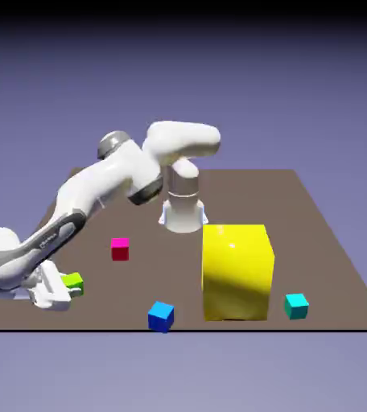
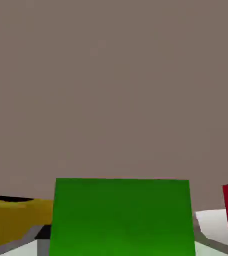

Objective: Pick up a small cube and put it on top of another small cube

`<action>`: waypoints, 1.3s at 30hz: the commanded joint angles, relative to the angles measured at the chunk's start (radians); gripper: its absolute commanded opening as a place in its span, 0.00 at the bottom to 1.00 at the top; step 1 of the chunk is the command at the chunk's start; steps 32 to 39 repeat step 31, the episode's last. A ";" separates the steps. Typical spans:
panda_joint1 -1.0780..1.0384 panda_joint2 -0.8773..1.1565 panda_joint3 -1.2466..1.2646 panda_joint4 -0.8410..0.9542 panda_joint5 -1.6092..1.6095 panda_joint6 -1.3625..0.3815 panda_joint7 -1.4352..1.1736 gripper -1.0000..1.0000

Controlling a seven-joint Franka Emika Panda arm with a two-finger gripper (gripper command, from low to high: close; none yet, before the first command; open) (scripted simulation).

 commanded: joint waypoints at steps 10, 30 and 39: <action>0.117 -0.243 0.108 -0.362 0.125 0.223 0.169 0.00; 0.293 -0.541 0.275 -0.848 0.326 0.549 0.378 1.00; 0.271 -0.561 0.249 -0.837 0.289 0.516 0.392 1.00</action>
